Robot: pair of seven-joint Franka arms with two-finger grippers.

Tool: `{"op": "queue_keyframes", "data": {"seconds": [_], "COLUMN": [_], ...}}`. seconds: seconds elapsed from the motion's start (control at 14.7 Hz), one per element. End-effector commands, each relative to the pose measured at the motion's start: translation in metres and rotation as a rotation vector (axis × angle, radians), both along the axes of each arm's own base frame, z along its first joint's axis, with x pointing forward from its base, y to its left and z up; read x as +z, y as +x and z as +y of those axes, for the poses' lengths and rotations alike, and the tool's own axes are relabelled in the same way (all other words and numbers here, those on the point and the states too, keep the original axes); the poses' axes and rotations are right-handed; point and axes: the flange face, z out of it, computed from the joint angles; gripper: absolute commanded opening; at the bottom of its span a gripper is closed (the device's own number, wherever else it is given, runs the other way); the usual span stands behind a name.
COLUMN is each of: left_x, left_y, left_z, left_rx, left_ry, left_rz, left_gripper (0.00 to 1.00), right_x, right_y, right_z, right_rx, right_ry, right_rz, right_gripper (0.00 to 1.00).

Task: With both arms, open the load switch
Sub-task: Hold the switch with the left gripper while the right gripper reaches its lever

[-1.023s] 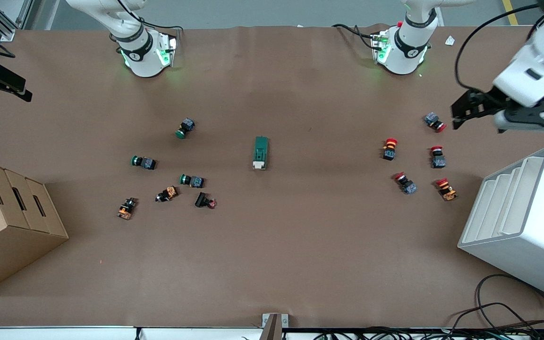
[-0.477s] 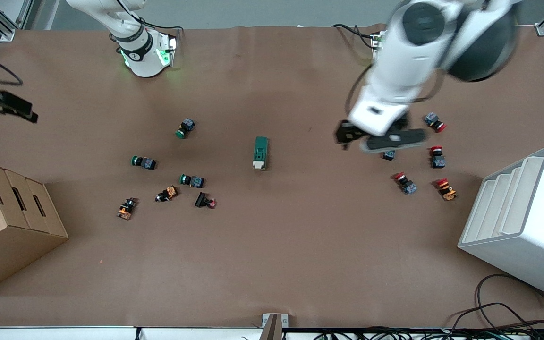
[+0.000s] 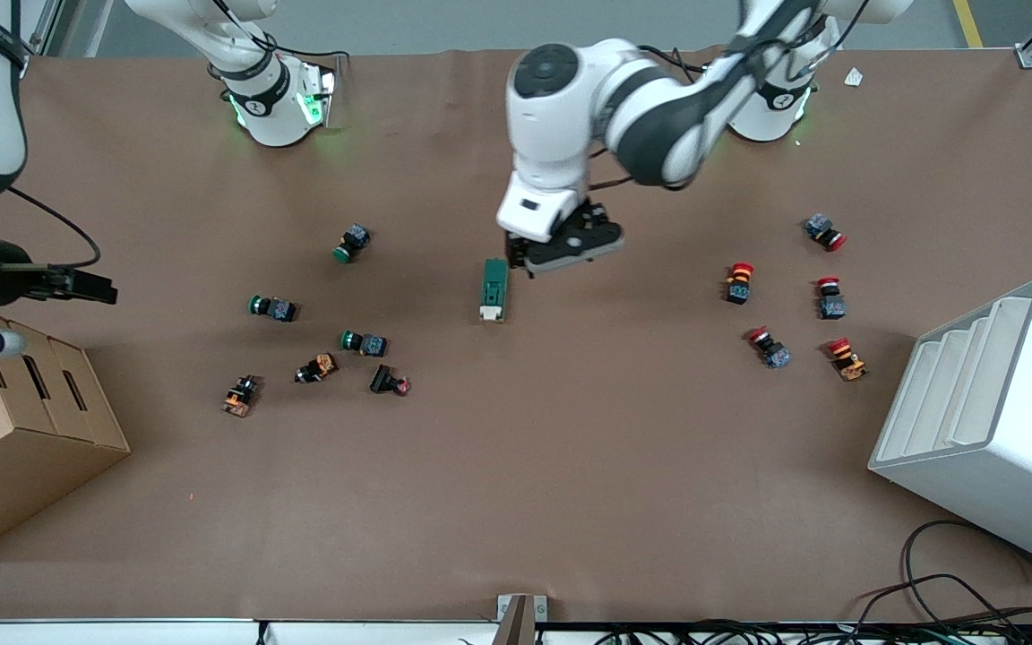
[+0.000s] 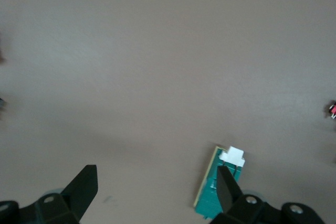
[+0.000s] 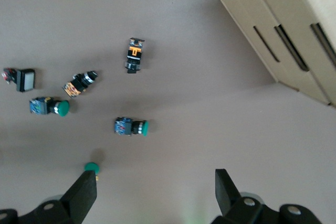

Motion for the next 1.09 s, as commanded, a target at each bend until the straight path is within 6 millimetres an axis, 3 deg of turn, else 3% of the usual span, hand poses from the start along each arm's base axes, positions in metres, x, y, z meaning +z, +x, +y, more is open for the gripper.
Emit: {"op": "queue_keyframes", "data": {"seconds": [0.0, 0.34, 0.55, 0.82, 1.02], "left_x": [-0.051, -0.146, -0.200, -0.234, -0.244], "left_y": [-0.041, -0.111, -0.141, -0.168, -0.177], "left_z": [-0.039, -0.078, -0.068, -0.065, -0.068], "left_rx": [-0.037, -0.084, -0.155, -0.229, -0.304], "left_ry": [0.002, 0.021, 0.023, -0.017, -0.020], "left_rz": [-0.098, -0.324, -0.472, -0.574, -0.613], "left_gripper": [0.99, 0.98, 0.98, 0.98, 0.98], "right_x": [-0.011, -0.062, -0.109, -0.186, -0.233], "right_y": [0.003, 0.014, 0.017, 0.016, 0.006], "right_z": [0.051, 0.175, 0.255, 0.366, 0.417], "right_rx": [-0.184, -0.584, -0.762, -1.008, -1.136], "right_ry": [-0.009, -0.042, -0.092, -0.196, -0.180], "right_rz": [0.020, 0.070, 0.092, 0.075, 0.056], "right_gripper": [1.00, 1.00, 1.00, 1.00, 1.00]}}
